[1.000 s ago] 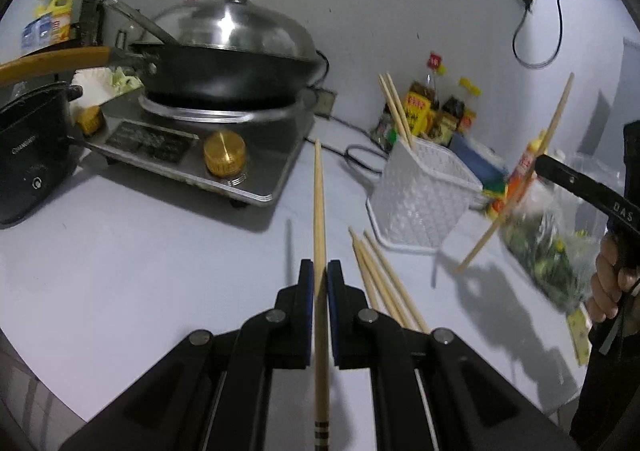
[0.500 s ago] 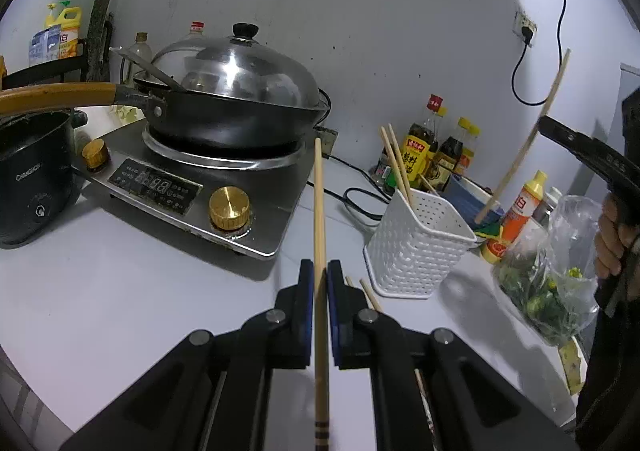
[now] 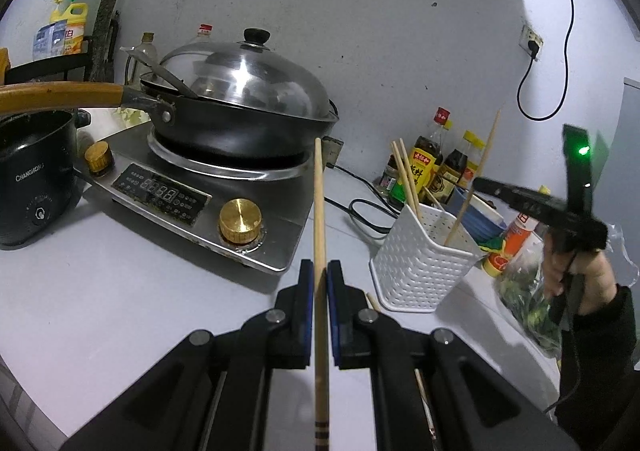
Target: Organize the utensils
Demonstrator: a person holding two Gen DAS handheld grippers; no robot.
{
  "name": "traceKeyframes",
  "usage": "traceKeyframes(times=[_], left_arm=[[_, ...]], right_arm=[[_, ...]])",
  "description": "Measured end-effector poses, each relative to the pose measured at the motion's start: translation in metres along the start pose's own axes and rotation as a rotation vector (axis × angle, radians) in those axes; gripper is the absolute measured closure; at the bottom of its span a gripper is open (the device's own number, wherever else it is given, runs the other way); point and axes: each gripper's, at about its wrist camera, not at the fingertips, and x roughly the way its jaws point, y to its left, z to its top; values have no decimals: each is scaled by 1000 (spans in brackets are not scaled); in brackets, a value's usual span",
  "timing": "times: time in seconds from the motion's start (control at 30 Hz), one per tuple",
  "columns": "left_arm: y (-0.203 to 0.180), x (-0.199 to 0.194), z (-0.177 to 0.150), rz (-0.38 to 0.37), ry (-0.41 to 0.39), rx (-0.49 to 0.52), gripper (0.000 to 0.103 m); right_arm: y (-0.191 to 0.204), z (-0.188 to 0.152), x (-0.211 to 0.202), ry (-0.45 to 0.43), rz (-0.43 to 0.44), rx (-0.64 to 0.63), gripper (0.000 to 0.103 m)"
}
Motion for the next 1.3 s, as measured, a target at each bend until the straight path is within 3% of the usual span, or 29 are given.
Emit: traceKeyframes(times=[0.33, 0.43, 0.73, 0.9, 1.07, 1.3], left_arm=[[-12, 0, 8, -6, -20, 12, 97], [-19, 1, 10, -13, -25, 15, 97], [-52, 17, 26, -53, -39, 33, 97], [-67, 34, 40, -72, -64, -23, 97], [-79, 61, 58, -73, -85, -102, 97], [-106, 95, 85, -109, -112, -168, 97]], right_arm=[[-3, -21, 38, 72, 64, 89, 97], [-3, -28, 36, 65, 92, 94, 87], [-24, -42, 15, 33, 105, 146, 85], [-40, -57, 13, 34, 107, 174, 77], [-57, -67, 12, 28, 117, 209, 77], [-81, -77, 4, -33, 138, 277, 69]])
